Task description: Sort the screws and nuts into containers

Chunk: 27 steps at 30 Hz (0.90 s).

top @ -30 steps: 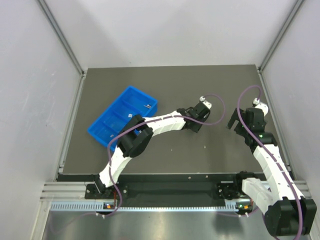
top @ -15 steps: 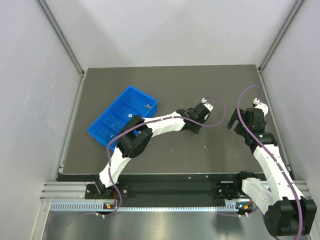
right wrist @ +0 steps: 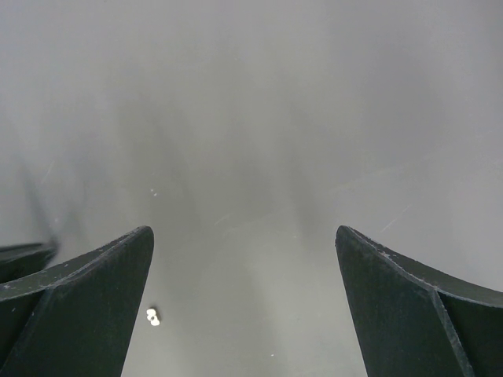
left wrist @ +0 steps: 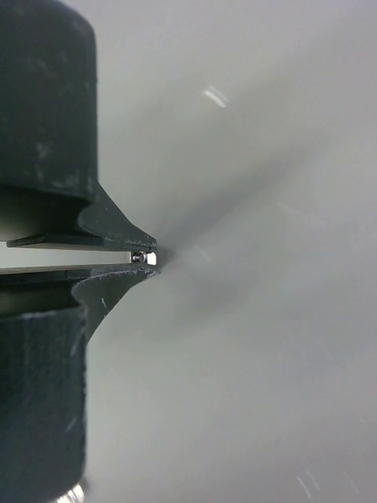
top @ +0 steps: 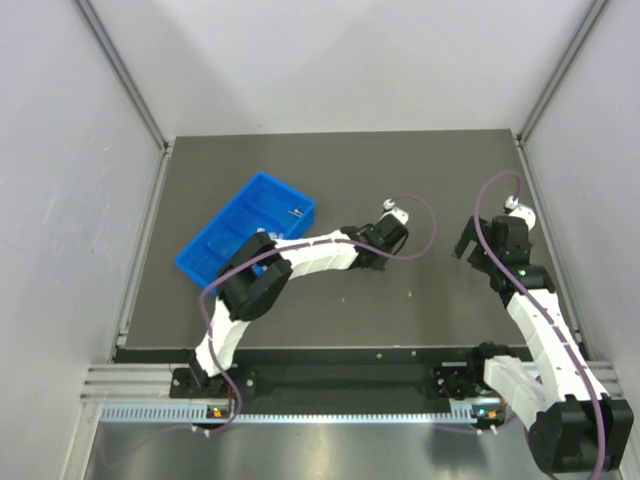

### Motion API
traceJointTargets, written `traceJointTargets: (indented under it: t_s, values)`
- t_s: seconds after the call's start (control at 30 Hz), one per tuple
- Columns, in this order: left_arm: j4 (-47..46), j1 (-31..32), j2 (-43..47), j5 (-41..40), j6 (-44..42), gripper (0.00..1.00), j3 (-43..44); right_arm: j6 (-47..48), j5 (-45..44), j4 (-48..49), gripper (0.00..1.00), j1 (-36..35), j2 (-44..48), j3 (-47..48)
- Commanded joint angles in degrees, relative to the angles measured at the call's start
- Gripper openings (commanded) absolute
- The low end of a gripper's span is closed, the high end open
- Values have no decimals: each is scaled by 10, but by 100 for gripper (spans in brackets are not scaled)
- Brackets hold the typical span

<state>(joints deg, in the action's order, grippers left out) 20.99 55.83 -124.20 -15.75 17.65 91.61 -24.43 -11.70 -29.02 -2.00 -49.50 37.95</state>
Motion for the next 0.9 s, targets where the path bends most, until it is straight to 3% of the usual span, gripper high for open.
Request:
traceJointTargets:
  t_s: [0.0, 0.2, 0.27, 0.43, 0.63, 0.87]
  values:
    - [-38, -16, 110, -80, 47, 8, -67, 17, 34, 12, 100, 9, 12, 8]
    - [-61, -104, 376, -138, 137, 8, -250, 20, 70, 30, 100, 4, 18, -20]
    - [-20, -155, 429, -215, 188, 9, -308, 15, 78, 47, 100, 3, 16, -28]
    - [36, -305, 569, -252, 259, 9, -411, 8, 114, 74, 100, -3, -2, -40]
    - [158, -401, 619, -301, 337, 10, -459, 13, 115, 77, 99, -8, -10, -34]
    - [156, -412, 613, -293, 372, 10, -496, 7, 114, 92, 100, -20, -29, -40]
